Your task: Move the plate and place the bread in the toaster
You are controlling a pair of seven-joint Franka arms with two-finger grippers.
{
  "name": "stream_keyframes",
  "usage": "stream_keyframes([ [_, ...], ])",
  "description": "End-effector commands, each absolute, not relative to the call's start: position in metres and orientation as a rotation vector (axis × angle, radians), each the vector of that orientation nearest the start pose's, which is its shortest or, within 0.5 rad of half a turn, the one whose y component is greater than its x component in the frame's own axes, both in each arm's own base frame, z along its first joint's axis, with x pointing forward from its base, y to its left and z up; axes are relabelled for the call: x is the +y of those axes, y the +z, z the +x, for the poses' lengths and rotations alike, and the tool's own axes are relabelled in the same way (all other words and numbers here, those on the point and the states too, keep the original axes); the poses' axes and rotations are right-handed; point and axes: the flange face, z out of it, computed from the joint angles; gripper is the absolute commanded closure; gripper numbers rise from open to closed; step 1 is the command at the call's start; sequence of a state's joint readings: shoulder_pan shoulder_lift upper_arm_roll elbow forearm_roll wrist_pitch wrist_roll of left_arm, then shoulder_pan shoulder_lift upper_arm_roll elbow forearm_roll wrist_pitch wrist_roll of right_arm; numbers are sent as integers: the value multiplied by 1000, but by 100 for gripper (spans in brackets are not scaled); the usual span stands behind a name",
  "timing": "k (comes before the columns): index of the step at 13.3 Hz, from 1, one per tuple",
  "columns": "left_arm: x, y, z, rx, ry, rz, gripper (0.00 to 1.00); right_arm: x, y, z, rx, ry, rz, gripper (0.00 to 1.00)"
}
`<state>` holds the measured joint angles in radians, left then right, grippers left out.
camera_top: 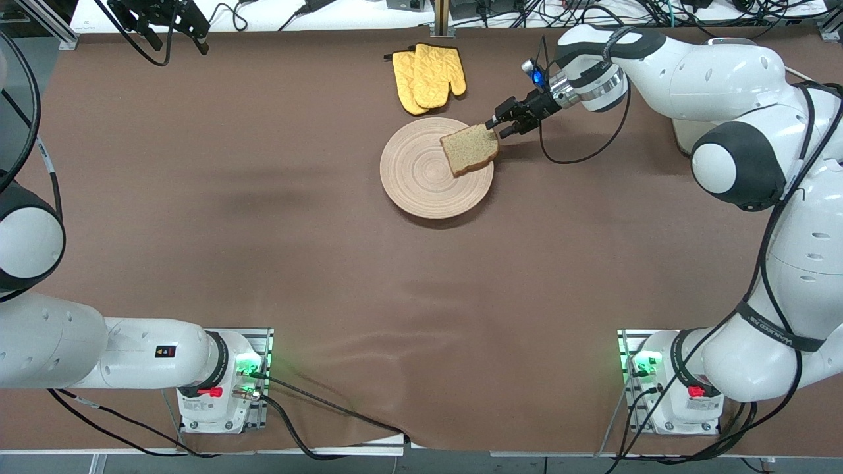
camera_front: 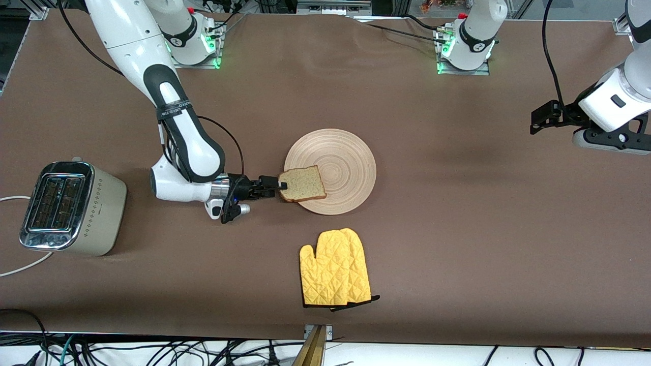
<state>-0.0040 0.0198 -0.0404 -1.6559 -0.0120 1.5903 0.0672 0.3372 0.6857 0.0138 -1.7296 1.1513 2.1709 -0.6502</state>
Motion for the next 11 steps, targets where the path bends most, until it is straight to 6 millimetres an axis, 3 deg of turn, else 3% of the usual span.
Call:
stream_keyframes([
  [1, -26, 574, 553, 159, 138, -3169, 0, 262, 188, 592, -216, 74, -2244, 38],
  [7, -22, 574, 553, 164, 140, -3170, 0, 260, 181, 590, -224, 66, -2252, 47],
  [11, -20, 573, 554, 157, 143, -3170, 0, 261, 180, 589, -225, 71, -2249, 80],
])
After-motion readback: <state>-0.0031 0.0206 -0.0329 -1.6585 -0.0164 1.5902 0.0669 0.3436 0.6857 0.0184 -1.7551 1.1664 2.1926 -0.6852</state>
